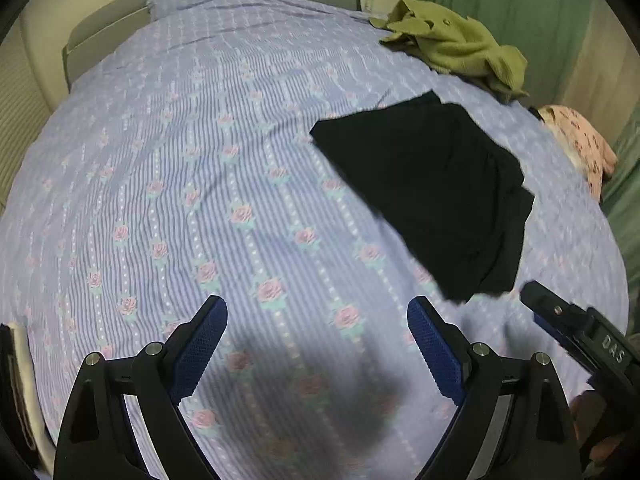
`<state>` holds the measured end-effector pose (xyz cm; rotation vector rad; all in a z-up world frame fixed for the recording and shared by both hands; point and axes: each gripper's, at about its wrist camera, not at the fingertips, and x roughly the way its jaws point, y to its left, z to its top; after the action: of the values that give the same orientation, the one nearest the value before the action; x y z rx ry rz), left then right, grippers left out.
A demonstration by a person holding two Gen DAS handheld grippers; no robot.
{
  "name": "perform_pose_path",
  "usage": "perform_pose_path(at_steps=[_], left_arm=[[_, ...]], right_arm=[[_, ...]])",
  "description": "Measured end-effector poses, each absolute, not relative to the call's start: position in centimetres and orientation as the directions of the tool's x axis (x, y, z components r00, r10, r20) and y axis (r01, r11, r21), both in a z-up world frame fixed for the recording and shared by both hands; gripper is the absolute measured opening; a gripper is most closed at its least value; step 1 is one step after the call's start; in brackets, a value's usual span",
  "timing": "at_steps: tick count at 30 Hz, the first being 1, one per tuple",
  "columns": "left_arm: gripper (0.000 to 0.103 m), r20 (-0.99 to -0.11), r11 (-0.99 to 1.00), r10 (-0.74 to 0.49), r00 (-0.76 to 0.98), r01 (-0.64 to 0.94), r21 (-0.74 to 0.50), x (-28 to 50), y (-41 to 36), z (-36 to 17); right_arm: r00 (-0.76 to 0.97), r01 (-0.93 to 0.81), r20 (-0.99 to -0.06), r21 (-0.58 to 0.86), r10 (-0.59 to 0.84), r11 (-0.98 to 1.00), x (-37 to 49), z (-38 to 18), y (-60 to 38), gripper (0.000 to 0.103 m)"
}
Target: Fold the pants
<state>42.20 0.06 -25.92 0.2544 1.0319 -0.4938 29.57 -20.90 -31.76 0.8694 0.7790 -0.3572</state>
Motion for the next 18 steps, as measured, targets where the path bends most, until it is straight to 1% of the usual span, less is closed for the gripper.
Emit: perform_pose_path(at_steps=[4,8,10,11,14,18], left_arm=[[0.092,-0.866,0.85,-0.266,0.423,0.526,-0.004,42.6,0.9,-27.7],[0.092,-0.866,0.851,-0.283,0.413,0.525,-0.027,43.7,1.4,-28.9],[0.092,-0.864,0.852,-0.292,0.411,0.522,-0.04,44.3,1.6,-29.4],[0.092,-0.862,0.852,-0.296,0.412,0.522,-0.042,44.6,1.5,-29.5],[0.092,-0.853,0.849,-0.305,0.424,0.527,-0.042,45.6,1.1,-30.0],[0.092,-0.836,0.837,-0.349,0.423,0.542,-0.076,47.5,0.2,-30.5]], right_arm=[[0.696,0.593,-0.717,0.596,0.027,0.541,30.6,-35.0,-19.1,0.074],[0.704,0.605,-0.71,0.621,0.031,0.498,31.7,-37.5,-18.1,0.074],[0.723,0.598,-0.691,0.636,0.014,0.488,31.9,-37.9,-17.9,0.075],[0.73,0.596,-0.684,0.639,0.005,0.486,32.0,-38.0,-17.9,0.078],[0.749,0.585,-0.662,0.658,-0.006,0.474,32.7,-38.2,-18.1,0.082],[0.783,0.559,-0.622,0.699,-0.008,0.445,33.8,-38.8,-19.0,0.084]])
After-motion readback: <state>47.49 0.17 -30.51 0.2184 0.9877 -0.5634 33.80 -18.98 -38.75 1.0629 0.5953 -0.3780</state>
